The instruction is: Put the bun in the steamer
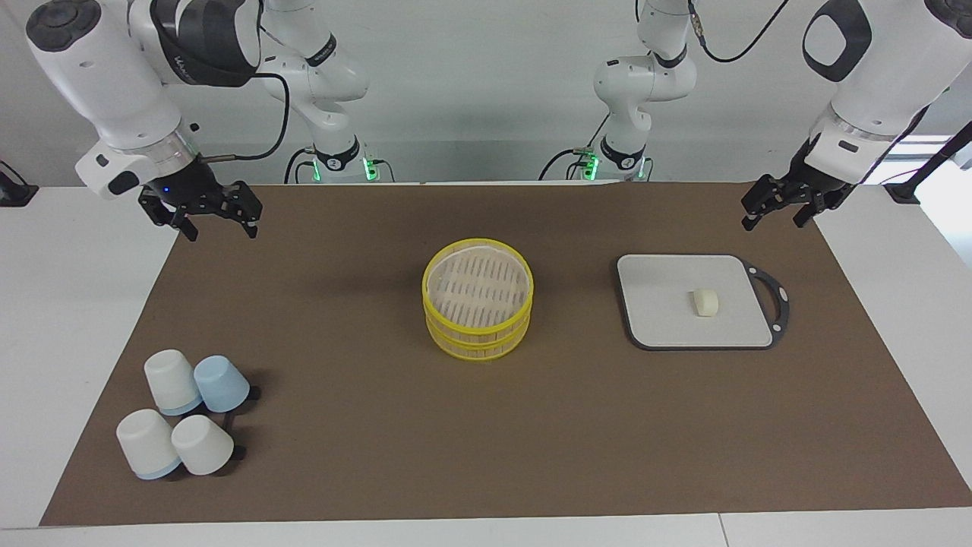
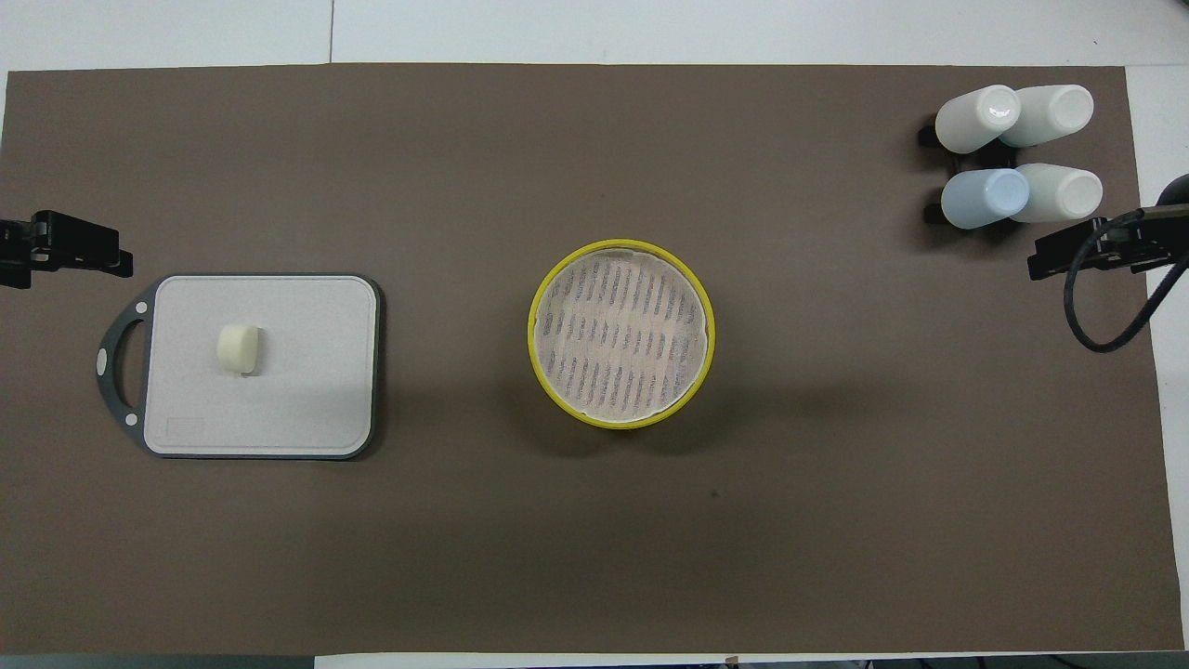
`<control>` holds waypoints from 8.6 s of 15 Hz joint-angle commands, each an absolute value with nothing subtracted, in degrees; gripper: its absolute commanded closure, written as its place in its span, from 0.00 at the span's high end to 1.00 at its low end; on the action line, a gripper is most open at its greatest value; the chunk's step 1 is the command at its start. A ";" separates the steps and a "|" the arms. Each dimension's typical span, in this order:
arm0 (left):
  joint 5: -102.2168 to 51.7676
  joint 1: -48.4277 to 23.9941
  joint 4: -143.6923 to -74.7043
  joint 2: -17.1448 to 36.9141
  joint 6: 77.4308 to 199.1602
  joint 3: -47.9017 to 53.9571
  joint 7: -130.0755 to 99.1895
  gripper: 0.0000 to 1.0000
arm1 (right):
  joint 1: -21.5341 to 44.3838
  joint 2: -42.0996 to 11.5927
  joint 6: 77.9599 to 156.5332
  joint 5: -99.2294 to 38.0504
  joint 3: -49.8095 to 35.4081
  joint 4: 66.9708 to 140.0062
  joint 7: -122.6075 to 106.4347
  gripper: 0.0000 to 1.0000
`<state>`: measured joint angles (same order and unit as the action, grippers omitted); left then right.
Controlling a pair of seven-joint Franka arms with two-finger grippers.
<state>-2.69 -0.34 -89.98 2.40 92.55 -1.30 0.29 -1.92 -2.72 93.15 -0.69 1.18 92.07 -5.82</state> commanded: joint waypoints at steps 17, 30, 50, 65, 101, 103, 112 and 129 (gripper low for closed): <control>-3.34 -0.17 -104.83 -1.23 104.57 -4.04 0.18 1.00 | 7.80 -4.82 97.72 -1.67 0.00 92.73 7.26 1.00; -2.02 -1.58 -125.24 2.72 127.70 -4.04 3.42 1.00 | 33.38 -27.75 101.26 -0.44 0.61 72.19 42.77 1.00; -1.76 -1.41 -125.68 8.26 132.99 -4.04 8.09 0.93 | 40.69 -33.40 113.39 0.53 0.09 77.61 48.69 0.86; -1.76 -1.67 -125.77 8.00 131.75 -3.96 5.27 0.40 | 41.05 -32.18 100.56 1.15 0.61 70.77 48.08 0.00; -6.95 -42.62 -82.25 32.61 112.49 -3.87 -54.49 0.41 | 9.32 -19.34 94.92 2.81 0.70 78.22 -2.99 0.00; -6.86 -43.76 -84.45 31.91 112.76 -3.87 -54.40 0.41 | 9.40 -19.25 95.01 2.81 0.70 78.83 -2.99 0.00; -7.03 -45.79 -89.81 30.06 116.62 -3.87 -55.19 0.51 | 9.84 -17.49 98.17 2.81 0.70 82.35 -2.81 0.00; -2.90 -27.19 -86.83 15.39 102.14 -7.12 -48.47 1.00 | 21.26 -17.14 99.84 2.55 0.18 82.53 27.75 0.00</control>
